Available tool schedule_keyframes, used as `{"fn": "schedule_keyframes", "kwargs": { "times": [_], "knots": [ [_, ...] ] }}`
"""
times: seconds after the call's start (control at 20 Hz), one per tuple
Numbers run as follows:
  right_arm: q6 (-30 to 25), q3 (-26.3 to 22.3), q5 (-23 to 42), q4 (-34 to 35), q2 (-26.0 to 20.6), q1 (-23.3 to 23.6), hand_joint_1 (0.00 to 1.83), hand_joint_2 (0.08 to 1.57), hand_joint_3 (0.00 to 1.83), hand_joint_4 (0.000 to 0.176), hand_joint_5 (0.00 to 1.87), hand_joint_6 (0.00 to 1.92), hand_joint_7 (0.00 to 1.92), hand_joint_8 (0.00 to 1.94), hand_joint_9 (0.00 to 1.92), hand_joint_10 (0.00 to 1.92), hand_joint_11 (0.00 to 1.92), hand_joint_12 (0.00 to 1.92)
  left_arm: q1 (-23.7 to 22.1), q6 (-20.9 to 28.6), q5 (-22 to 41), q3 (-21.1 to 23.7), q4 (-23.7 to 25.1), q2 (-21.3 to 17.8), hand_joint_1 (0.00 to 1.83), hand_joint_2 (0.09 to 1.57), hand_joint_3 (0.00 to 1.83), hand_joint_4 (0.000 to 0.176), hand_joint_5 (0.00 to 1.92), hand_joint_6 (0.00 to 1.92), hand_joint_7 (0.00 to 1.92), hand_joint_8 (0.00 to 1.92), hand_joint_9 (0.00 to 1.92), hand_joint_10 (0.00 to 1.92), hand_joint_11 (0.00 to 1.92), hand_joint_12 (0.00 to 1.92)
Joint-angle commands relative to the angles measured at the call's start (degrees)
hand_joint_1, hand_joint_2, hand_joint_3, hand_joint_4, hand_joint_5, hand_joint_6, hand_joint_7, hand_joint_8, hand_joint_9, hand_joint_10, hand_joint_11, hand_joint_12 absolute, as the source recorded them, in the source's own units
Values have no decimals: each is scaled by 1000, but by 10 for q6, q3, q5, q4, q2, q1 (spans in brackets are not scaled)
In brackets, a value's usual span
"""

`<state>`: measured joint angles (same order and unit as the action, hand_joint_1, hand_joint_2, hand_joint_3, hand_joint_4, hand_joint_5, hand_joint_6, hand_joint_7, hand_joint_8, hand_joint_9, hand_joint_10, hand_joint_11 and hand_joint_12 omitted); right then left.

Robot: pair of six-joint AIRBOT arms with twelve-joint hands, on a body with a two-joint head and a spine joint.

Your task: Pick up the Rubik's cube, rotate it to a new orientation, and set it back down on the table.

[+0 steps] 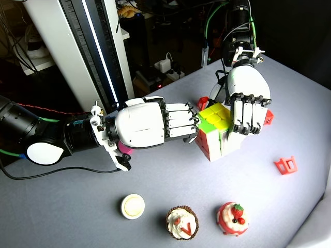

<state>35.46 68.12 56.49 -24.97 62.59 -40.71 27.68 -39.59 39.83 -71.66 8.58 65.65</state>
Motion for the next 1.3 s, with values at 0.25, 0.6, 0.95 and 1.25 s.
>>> {"fn": "schedule_keyframes", "kwargs": {
  "times": [0.25, 0.6, 0.95, 1.25],
  "knots": [
    [-4, -12, 48, -11, 4, -2, 0, 1246, 0, 0, 206, 635, 346, 519, 156, 1172, 120, 1861, -5, 15, 113, -4, -30, -2, 1102, 1397, 6, 0, 375, 1648, 637, 1825, 580, 1921, 673, 1921],
    [-4, -54, 65, 28, -51, -1, 0, 1468, 62, 0, 270, 1515, 397, 1515, 419, 1673, 186, 1921, 12, 21, 106, -15, -55, 13, 1102, 1398, 5, 0, 375, 1648, 637, 1825, 580, 1921, 673, 1921],
    [-4, -72, 111, 108, -98, -2, 0, 1418, 0, 0, 409, 824, 426, 963, 363, 1475, 143, 1921, 28, 34, 77, -35, -71, 35, 1102, 1398, 5, 0, 375, 1648, 637, 1825, 580, 1921, 673, 1921],
    [-4, -68, 115, 127, -102, -5, 0, 1428, 0, 0, 441, 894, 423, 752, 372, 1422, 208, 1921, 40, 51, 44, -57, -76, 53, 1110, 1351, 0, 0, 658, 1491, 566, 1757, 638, 1921, 791, 1921]
  ]
}}
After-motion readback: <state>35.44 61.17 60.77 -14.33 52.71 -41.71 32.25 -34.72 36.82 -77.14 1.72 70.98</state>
